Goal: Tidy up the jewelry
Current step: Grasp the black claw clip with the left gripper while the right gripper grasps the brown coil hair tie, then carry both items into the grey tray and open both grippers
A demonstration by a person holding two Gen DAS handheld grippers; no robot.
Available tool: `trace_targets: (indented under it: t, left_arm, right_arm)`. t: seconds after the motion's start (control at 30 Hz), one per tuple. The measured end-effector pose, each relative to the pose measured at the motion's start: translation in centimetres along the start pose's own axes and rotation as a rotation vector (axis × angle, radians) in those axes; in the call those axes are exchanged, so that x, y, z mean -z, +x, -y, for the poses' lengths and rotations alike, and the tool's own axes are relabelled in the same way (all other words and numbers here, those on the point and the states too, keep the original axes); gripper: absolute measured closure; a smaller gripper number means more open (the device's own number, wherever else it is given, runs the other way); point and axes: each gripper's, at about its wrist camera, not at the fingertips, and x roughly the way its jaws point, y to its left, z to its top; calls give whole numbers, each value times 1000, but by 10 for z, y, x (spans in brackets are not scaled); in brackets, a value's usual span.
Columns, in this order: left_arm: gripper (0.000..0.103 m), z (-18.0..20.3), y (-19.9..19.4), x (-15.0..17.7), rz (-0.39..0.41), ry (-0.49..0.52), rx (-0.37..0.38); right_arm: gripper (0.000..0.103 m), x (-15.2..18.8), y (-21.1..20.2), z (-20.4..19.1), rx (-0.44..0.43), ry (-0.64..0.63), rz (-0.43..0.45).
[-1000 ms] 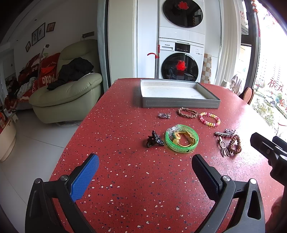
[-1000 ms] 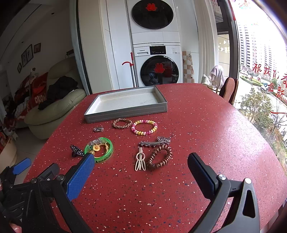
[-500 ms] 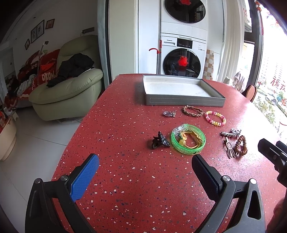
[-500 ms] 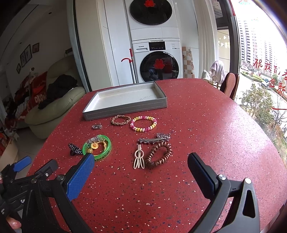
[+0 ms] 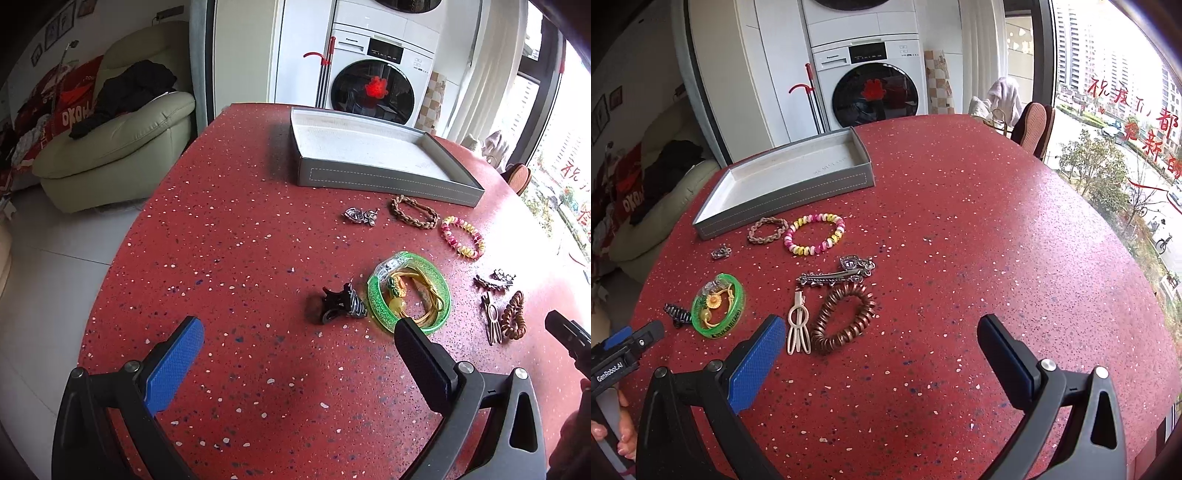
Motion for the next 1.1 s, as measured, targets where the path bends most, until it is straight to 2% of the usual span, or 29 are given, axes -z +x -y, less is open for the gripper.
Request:
trace_targets:
  t: [0.13,0.27,0.3,0.33,0.4,0.5,0.57,0.6,0.63,0.67,0.7,0.73,0.8,0.87,0.9,1.1]
  left_arm:
    - [0,4,11,-5,-6,4,-12]
    - [1,4,20,-11,-16,-5,-8]
    - [6,5,22,-13,-23,-3,-6]
    - [6,5,25,-14,-32,-1,-1]
    - [7,7,28,-15,-35,3,-3]
    - [16,9,32,-17,-39,23,-9]
    - [26,12,33,-18,-40,33,-4]
    - [33,13,35,-18,-42,44,-9]
    - [35,15,35,-18,-44,54,-14]
    - [37,16,35,-18,-39,62,-19]
    - [48,16,35,-18,-34,69,-24]
    - [50,17,35,-18,-30,79,-24]
    - [51,16,34,-18,-30,81,-9]
    - [56,16,30,-19,-7,84,9]
    - [59,15,27,-20,2,90,18]
    - [59,12,19,-22,10,107,60]
  right_arm:
    - [4,-1,17,6,9,24,-53]
    - [17,-3,34,6,16,27,-102]
    - [23,-2,38,6,18,28,-113]
    - [26,-2,42,6,19,28,-124]
    - [29,-2,44,3,28,15,-126]
    - [31,-1,48,-5,31,-24,-137]
    - [34,0,49,-12,53,-68,-142]
    - [39,1,49,-17,66,-90,-144]
    - [42,2,49,-20,78,-110,-143]
    - [50,3,47,-22,72,-121,-139]
    - [58,3,46,-23,66,-125,-141]
    - [62,2,45,-24,62,-129,-142]
    - [83,3,44,-25,52,-134,-139]
    - [91,2,43,-25,42,-129,-141]
    - [91,2,44,-25,31,-121,-141]
    - [91,-3,37,-14,-51,-60,-124]
